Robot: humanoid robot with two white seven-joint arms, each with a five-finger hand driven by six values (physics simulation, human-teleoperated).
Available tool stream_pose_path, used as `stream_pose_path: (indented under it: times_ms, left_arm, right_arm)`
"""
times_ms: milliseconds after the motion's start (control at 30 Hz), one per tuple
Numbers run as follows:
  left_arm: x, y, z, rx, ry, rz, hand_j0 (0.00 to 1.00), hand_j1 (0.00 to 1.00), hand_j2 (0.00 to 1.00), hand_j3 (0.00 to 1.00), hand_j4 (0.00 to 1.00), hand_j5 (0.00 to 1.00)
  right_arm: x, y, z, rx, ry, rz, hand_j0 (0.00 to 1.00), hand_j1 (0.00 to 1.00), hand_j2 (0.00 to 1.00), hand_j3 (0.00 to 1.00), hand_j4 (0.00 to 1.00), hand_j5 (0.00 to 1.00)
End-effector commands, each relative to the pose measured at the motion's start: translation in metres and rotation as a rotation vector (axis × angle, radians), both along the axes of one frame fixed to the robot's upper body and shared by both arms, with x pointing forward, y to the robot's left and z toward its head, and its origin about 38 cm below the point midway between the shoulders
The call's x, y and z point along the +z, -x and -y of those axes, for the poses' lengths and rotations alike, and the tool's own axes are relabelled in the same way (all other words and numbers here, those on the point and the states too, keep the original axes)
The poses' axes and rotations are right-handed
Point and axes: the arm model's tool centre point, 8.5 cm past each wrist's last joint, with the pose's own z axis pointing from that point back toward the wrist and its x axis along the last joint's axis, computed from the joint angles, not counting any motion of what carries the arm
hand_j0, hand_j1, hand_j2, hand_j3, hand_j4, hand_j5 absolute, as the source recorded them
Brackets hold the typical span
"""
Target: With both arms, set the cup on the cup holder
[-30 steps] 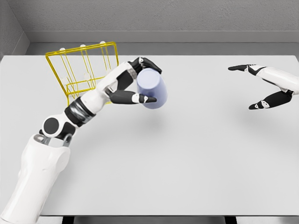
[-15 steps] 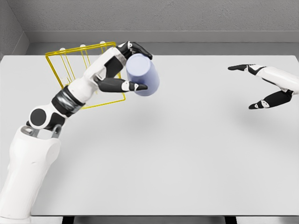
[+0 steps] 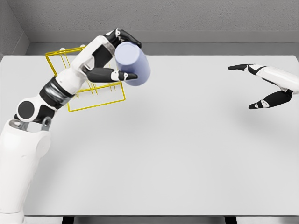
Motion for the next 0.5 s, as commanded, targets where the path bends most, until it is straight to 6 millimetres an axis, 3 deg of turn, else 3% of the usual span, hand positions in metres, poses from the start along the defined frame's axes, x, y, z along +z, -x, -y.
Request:
stream_pose_path:
  times_ms: [0,400,467]
  left_arm:
    - [0.002,-0.002,-0.010,0.019,0.003,0.002,0.40,0.40,0.40,0.40,0.40,0.40]
    - [0.016,-0.006,-0.020,0.038,0.002,0.031,0.40,0.40,0.40,0.40,0.40,0.40]
    - [0.019,-0.007,-0.029,0.059,-0.001,0.035,0.40,0.40,0.40,0.40,0.40,0.40]
  right_arm:
    - [0.001,0.000,0.001,-0.004,-0.006,-0.001,1.00,1.00,1.00,1.00,1.00,1.00]
    - [0.002,-0.001,0.001,-0.004,-0.005,0.003,1.00,1.00,1.00,1.00,1.00,1.00]
    - [0.002,-0.001,0.000,-0.003,-0.007,0.003,1.00,1.00,1.00,1.00,1.00,1.00]
